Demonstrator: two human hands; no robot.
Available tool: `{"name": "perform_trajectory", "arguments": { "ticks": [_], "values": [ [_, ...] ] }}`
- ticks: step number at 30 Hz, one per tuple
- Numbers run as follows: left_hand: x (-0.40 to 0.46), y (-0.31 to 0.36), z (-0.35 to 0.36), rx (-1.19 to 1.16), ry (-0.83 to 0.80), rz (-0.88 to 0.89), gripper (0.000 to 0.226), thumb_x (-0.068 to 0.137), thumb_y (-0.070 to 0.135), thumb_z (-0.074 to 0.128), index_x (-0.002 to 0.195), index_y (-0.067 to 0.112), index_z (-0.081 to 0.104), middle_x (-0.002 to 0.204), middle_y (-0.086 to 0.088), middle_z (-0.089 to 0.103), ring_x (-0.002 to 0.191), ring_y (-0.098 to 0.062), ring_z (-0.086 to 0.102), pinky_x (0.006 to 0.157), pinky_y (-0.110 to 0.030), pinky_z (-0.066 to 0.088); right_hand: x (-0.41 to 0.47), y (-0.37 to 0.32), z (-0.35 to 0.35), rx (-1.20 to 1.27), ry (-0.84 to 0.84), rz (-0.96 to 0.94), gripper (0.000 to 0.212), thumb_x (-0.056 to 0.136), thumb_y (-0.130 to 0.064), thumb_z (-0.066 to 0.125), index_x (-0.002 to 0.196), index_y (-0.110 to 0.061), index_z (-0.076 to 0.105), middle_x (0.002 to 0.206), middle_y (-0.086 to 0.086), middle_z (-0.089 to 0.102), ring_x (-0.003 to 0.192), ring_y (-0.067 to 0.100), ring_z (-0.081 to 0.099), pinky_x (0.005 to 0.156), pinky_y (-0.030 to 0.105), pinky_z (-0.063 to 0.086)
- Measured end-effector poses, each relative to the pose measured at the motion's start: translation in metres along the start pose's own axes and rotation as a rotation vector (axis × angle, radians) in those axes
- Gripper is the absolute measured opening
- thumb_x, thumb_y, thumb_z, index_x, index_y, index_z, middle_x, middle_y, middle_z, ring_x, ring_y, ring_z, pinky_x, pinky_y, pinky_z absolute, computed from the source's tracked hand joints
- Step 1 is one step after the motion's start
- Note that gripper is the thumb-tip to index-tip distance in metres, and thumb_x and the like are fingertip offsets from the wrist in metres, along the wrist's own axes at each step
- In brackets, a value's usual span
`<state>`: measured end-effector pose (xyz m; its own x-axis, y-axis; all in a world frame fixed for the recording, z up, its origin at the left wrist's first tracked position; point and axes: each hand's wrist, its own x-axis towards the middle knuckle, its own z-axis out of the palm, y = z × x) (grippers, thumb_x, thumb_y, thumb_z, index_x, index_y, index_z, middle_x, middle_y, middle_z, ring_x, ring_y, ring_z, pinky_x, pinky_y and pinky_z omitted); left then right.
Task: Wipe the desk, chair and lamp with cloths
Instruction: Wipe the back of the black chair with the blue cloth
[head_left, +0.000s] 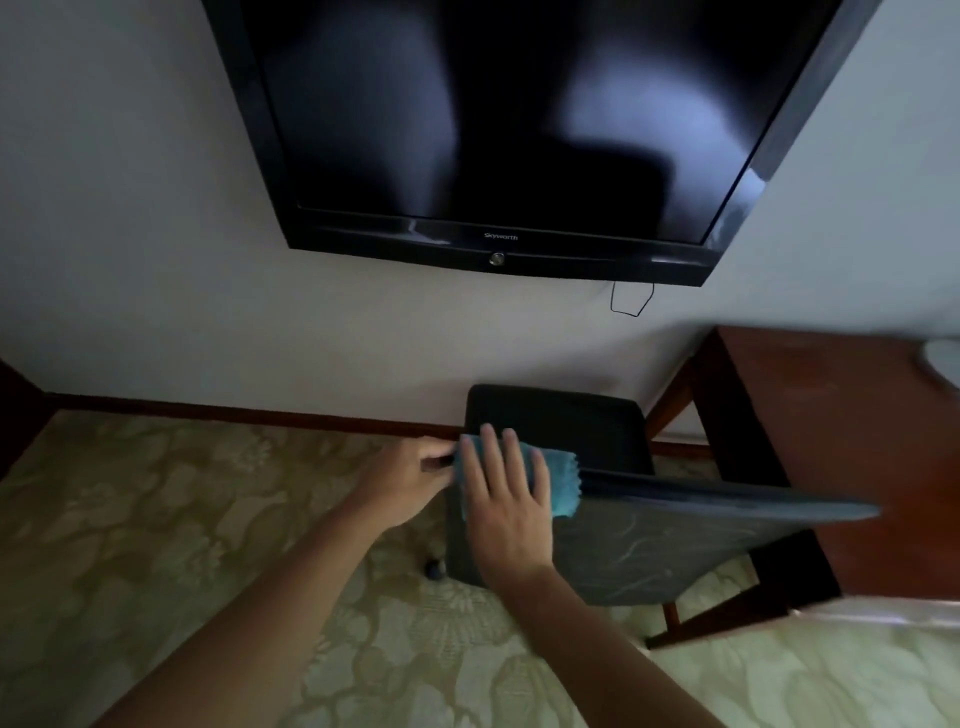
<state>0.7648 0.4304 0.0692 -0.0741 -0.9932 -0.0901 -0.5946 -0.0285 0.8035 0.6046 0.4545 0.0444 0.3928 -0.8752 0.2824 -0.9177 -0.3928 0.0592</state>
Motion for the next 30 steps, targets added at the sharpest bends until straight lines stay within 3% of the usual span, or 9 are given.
{"name": "perform_trajectory", "arguments": {
  "ticks": [2,5,8,11,16,19,23,26,30],
  "values": [
    [0.004,-0.012,-0.008,-0.019,-0.019,0.029,0.037,0.091,0.021,0.069,0.127,0.021,0.066,0.123,0.009,0.068,0.109,-0.003,0.065,0.099,-0.041,0.052,0.009,-0.007,-0.001,-0.023,-0.049,-0.011,0.081,0.077,-0.030,0.075,0.149,-0.014,0.043,0.153,0.010,0.044,0.141,0.032,0.042,0.116,0.050,0.021],
    [0.007,-0.014,-0.015,-0.024,-0.017,0.069,0.039,0.089,0.015,0.071,0.128,0.017,0.066,0.124,0.006,0.068,0.111,-0.007,0.065,0.100,-0.040,0.052,0.013,0.001,-0.009,-0.038,-0.104,-0.062,0.083,0.078,-0.031,0.072,0.153,-0.017,0.037,0.155,0.009,0.042,0.141,0.032,0.042,0.114,0.046,0.030],
    [0.011,0.006,-0.017,0.192,0.077,0.167,0.043,0.085,0.012,0.075,0.126,0.021,0.066,0.121,0.006,0.067,0.110,-0.010,0.063,0.097,-0.030,0.051,0.012,0.013,-0.017,-0.004,-0.083,-0.036,0.086,0.082,-0.032,0.071,0.155,-0.017,0.030,0.158,0.010,0.037,0.144,0.035,0.037,0.116,0.048,0.021],
    [0.007,0.047,0.000,0.369,0.111,0.253,0.043,0.085,0.013,0.070,0.126,0.026,0.064,0.123,0.010,0.062,0.114,-0.010,0.055,0.098,-0.028,0.046,-0.010,0.036,-0.021,-0.009,-0.026,0.038,0.094,0.071,-0.037,0.080,0.152,-0.017,0.036,0.155,0.008,0.041,0.143,0.033,0.039,0.116,0.049,0.021],
    [-0.003,0.123,0.095,0.391,0.139,0.288,0.038,0.095,0.027,0.052,0.133,0.024,0.056,0.133,0.005,0.052,0.126,-0.013,0.045,0.107,-0.030,0.039,-0.072,0.131,-0.017,0.097,0.115,0.070,0.077,0.088,-0.033,0.051,0.158,-0.025,0.019,0.165,0.003,0.020,0.152,0.028,0.016,0.123,0.048,0.012],
    [0.001,0.156,0.152,0.407,0.085,0.295,0.041,0.100,0.038,0.040,0.138,0.025,0.051,0.139,0.006,0.048,0.131,-0.011,0.041,0.109,-0.030,0.034,-0.099,0.206,-0.016,0.198,0.169,0.102,0.061,0.101,-0.032,0.036,0.158,-0.026,0.017,0.165,0.001,0.018,0.152,0.027,0.017,0.124,0.047,0.014],
    [0.008,0.180,0.193,0.563,0.174,0.198,0.047,0.098,0.045,0.026,0.123,0.027,0.062,0.124,0.008,0.061,0.119,-0.012,0.053,0.103,-0.035,0.034,-0.123,0.292,-0.008,0.408,0.349,0.392,0.047,0.108,-0.035,0.022,0.154,-0.028,0.030,0.164,-0.005,0.024,0.153,0.021,0.017,0.124,0.044,0.014],
    [0.007,0.182,0.202,0.531,0.315,0.212,0.043,0.093,0.042,0.033,0.102,0.021,0.070,0.105,0.005,0.068,0.101,-0.018,0.062,0.092,-0.040,0.040,-0.125,0.321,-0.008,0.814,0.437,0.782,0.046,0.108,-0.033,0.025,0.149,-0.052,0.023,0.162,-0.019,0.019,0.152,0.006,0.012,0.121,0.032,0.018],
    [0.005,0.193,0.220,0.518,0.372,0.211,0.037,0.091,0.035,0.038,0.092,0.018,0.071,0.095,0.003,0.068,0.089,-0.021,0.063,0.084,-0.040,0.042,-0.116,0.322,-0.010,1.184,0.526,1.081,0.047,0.109,-0.034,0.029,0.154,-0.042,0.021,0.158,-0.026,0.024,0.132,-0.021,0.029,0.119,0.028,0.025]
  ]
}}
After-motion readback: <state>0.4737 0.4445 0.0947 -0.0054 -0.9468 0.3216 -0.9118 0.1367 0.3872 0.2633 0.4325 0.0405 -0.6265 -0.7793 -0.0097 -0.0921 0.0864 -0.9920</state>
